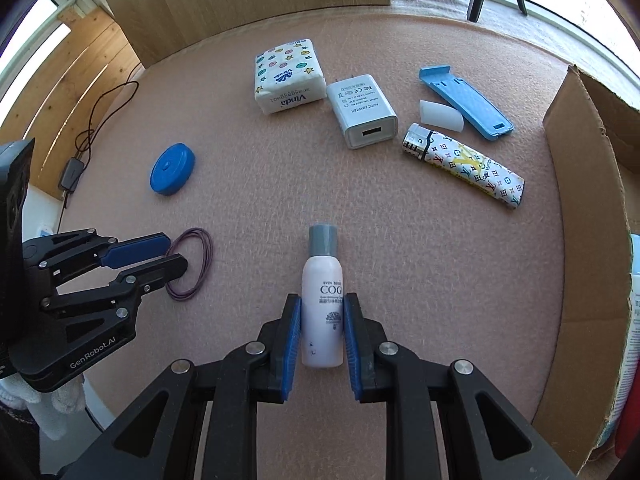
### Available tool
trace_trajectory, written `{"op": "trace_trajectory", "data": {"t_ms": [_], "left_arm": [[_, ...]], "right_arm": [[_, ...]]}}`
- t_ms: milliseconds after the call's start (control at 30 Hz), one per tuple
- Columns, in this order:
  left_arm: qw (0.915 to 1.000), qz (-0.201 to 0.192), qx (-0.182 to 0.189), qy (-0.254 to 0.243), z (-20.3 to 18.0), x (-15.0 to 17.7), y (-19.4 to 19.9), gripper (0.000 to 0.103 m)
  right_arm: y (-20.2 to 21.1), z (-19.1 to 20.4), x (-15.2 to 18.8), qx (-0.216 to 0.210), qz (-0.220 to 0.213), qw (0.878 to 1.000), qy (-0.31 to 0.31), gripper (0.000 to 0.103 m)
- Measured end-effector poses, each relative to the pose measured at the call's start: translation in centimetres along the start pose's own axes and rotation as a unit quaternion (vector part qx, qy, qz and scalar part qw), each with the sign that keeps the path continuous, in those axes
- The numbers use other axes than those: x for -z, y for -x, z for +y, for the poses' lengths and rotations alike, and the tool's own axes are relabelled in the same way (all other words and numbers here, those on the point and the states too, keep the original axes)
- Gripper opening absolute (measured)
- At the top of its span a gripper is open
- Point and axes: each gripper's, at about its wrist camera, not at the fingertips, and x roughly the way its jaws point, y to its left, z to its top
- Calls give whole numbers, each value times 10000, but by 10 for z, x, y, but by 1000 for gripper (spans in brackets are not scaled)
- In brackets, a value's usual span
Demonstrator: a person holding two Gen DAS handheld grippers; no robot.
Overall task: Organize objects
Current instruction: 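Close the left gripper on the rubber band while the right gripper grasps the pink COCO bottle, then carry the band and bottle into the box and open both grippers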
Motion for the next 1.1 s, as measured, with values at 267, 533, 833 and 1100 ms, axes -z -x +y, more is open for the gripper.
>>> {"op": "trace_trajectory", "data": {"t_ms": [267, 533, 833, 1100], "left_arm": [[9989, -26, 257, 380, 5, 4, 4, 4], [9983, -147, 288, 494, 6, 10, 20, 4], [9965, -619, 454, 342, -14, -4, 70, 4], [9916, -1015, 800, -86, -71, -40, 101, 4]], "right_arm": [[-2, 5, -3, 112, -50, 9999, 107, 19], [11, -3, 5, 3, -207, 9998, -17, 19], [61, -27, 22, -205, -690, 9968, -352, 19], [116, -69, 39, -64, -1170, 9905, -712, 19]]}}
